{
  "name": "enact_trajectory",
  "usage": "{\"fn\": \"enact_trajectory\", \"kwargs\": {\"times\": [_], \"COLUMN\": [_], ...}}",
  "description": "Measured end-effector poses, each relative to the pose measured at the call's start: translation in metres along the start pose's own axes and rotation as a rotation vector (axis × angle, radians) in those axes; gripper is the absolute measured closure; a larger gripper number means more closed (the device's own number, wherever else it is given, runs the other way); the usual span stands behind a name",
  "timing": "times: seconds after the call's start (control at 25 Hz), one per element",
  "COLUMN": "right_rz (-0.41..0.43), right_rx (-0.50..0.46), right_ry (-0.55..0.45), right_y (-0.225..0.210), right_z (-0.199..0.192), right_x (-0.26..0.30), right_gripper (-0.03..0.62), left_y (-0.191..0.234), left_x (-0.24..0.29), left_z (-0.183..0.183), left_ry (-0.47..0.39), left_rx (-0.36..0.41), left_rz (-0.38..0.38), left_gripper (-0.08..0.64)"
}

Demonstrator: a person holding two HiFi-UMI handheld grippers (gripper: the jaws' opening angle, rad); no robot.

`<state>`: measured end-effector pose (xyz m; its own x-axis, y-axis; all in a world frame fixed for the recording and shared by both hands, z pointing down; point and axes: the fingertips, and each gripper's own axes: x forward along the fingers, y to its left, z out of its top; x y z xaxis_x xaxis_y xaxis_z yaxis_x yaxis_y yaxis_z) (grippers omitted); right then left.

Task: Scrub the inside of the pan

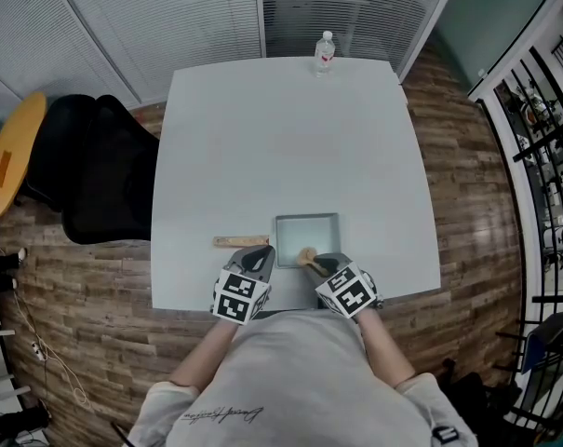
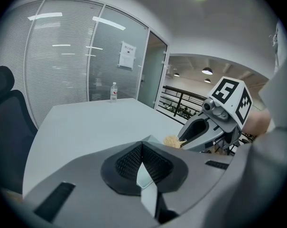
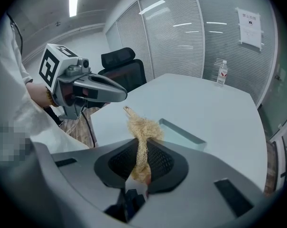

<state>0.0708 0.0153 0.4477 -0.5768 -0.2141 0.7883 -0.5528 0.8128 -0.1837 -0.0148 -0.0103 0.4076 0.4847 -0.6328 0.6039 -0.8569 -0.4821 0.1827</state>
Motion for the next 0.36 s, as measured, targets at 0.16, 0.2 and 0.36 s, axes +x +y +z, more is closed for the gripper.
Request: {"fn": "enact_trajectory", "kwargs": {"times": [0.16,0.2,0.36], "right_rz": [0.003,0.003,0.006], "right_rx": [-0.005,-0.006,-0.013], "right_ry": [0.0,-0.001,-0.004], "right_y": [0.0003,0.0002,0.0006], "right_z": [-0.0009,0.0,0.0051], "right_x": [-0.0018,-0.0025,-0.0031], "right_gripper": [0.525,0.525,0.525], "left_y": [-0.0032,-0.0033,-0.0008], "left_x": [-0.0008,-0.0014,-0.0036], "left_z": [-0.0001,0.0006,0.0021], "left_ry": [0.004,0.004,0.005], "left_rx": [0.017,0.019,0.018], "left_rz": [-0.003,-0.003,-0.001], "left_gripper": [0.549,0.549,0.549]}}
